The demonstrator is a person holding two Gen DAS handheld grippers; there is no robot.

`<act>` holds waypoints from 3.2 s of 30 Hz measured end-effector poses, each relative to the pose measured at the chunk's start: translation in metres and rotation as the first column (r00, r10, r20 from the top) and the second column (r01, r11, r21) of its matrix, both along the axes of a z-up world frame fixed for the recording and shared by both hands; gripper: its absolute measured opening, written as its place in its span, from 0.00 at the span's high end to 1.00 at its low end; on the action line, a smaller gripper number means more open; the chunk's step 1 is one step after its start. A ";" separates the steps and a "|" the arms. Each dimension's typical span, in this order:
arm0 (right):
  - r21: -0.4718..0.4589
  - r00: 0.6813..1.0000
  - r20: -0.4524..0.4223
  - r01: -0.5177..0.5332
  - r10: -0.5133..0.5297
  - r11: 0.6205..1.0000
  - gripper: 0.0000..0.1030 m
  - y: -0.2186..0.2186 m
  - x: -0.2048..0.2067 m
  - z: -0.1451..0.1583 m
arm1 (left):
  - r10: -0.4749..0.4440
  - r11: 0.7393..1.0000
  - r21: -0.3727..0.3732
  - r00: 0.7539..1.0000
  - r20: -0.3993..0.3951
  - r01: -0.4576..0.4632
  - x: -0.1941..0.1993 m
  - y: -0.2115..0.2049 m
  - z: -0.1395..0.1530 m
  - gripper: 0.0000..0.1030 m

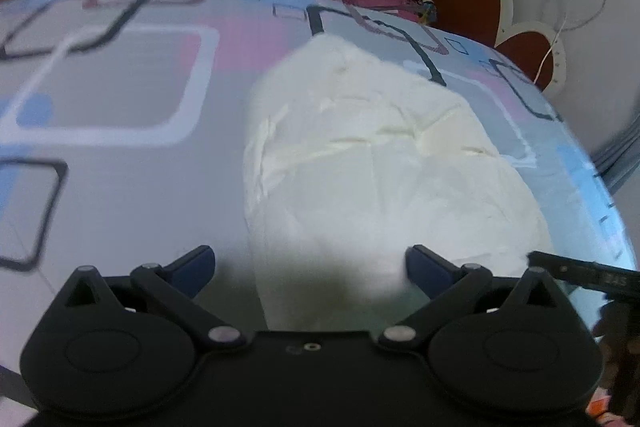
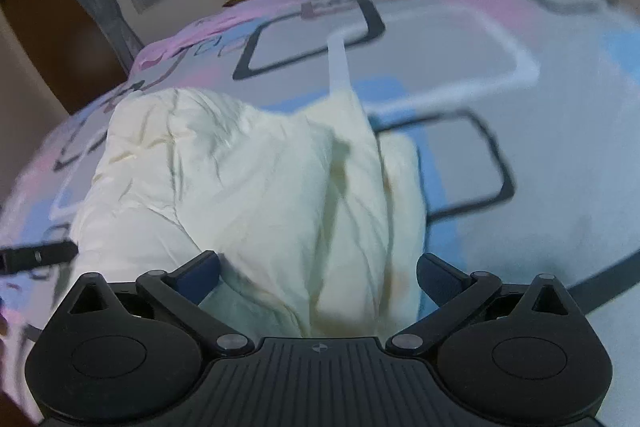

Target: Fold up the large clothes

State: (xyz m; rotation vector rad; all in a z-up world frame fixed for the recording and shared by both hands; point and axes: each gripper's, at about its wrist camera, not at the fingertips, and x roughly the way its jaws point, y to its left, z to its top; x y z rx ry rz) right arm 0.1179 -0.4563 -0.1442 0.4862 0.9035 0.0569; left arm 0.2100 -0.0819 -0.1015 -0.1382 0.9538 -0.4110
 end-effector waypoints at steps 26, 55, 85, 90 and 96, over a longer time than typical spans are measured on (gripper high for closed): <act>0.395 0.988 0.073 -0.154 0.136 0.906 0.65 0.036 0.048 0.016 | 0.068 0.987 -0.146 0.998 0.014 -0.066 0.014 0.029 0.037 0.37; 0.314 0.970 0.117 -0.239 0.212 0.919 0.64 0.463 0.290 -0.007 | 0.238 0.970 -0.003 0.950 0.204 -0.242 0.180 0.389 0.010 0.30; -0.172 0.975 0.170 -0.112 0.141 0.979 0.81 0.520 0.218 0.009 | 0.258 0.957 0.088 0.948 0.189 -0.278 0.136 0.409 0.006 0.08; -0.193 0.978 0.141 -0.128 0.156 0.973 0.81 0.523 0.222 -0.002 | 0.266 0.955 0.090 0.949 0.167 -0.284 0.139 0.408 0.010 0.07; -0.218 0.979 0.105 -0.149 0.175 0.964 0.79 0.525 0.215 0.019 | 0.297 0.942 0.109 0.941 0.160 -0.316 0.132 0.404 0.025 0.08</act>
